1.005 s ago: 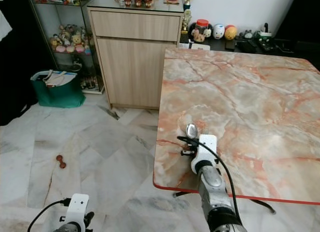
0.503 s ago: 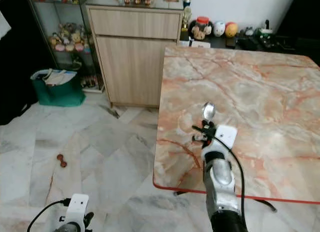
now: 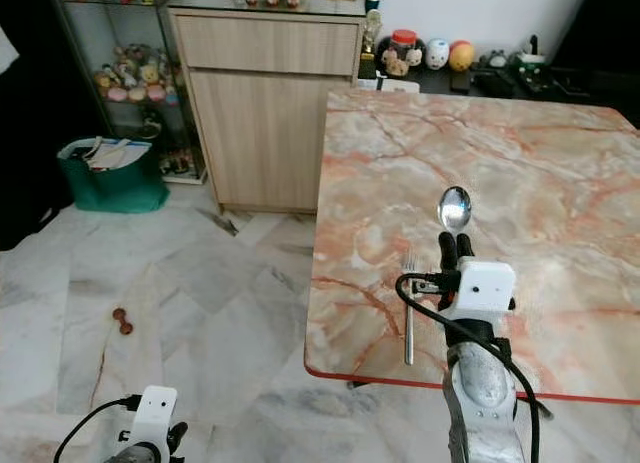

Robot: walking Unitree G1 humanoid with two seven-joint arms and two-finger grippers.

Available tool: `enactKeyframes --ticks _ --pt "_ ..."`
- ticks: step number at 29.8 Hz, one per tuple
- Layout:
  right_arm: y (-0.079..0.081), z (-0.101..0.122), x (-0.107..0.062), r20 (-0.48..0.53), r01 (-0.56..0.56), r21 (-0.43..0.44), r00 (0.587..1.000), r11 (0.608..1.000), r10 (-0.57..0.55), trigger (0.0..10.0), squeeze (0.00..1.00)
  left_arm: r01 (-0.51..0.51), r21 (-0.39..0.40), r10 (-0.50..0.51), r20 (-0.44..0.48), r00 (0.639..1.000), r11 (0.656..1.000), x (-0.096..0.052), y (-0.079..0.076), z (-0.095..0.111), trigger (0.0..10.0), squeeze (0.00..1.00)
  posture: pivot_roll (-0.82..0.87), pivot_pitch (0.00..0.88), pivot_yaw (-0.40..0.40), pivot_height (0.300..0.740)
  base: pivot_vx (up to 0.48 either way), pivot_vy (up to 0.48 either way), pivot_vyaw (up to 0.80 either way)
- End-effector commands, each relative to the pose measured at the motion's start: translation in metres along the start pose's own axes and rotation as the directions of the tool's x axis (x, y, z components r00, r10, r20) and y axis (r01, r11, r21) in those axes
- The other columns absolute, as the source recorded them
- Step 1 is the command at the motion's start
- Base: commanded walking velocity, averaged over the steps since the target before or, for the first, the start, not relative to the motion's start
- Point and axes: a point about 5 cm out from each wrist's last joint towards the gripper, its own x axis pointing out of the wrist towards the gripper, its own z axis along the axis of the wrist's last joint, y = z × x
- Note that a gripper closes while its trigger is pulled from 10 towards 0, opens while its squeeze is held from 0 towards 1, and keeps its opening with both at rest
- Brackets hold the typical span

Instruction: Setting the table

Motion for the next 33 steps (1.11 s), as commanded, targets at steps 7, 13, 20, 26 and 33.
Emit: enactKeyframes --ticks 7,13,20,26,33 --pt "0.008 0.014 0.012 0.026 -0.01 0.005 1.0 1.0 0.01 10.0 0.0 0.012 0.027 -0.012 0.002 1.0 1.0 0.0 -0.002 -0.001 10.0 0.0 0.03 0.0 -0.047 0.74 0.0 0.0 0.0" --pt "0.015 0.014 0.013 0.007 -0.003 0.023 1.0 1.0 0.003 10.0 0.0 0.012 0.035 -0.012 -0.006 1.0 0.999 -0.001 0.0 -0.003 10.0 0.0 0.01 0.0 -0.033 0.74 0.0 0.0 0.0" --pt "0.018 0.013 0.014 0.005 -0.001 0.034 1.0 0.999 0.001 10.0 0.0 0.01 0.052 -0.01 0.002 1.0 0.999 0.0 0.004 0.0 10.0 0.0 0.03 0.0 -0.017 0.74 0.0 0.0 0.0" --pt "0.018 0.011 0.015 0.004 0.004 0.035 1.0 0.999 -0.004 10.0 0.0 0.002 0.061 -0.002 -0.002 1.0 0.998 0.0 0.008 0.0 10.0 0.0 0.04 0.0 -0.023 0.74 0.0 0.0 0.0" --pt "0.016 0.014 0.022 0.019 0.007 0.033 1.0 0.999 -0.007 10.0 0.0 -0.005 0.061 0.005 -0.011 1.0 0.998 -0.001 0.01 -0.003 10.0 0.0 0.05 0.0 -0.031 0.74 0.0 0.0 0.0"
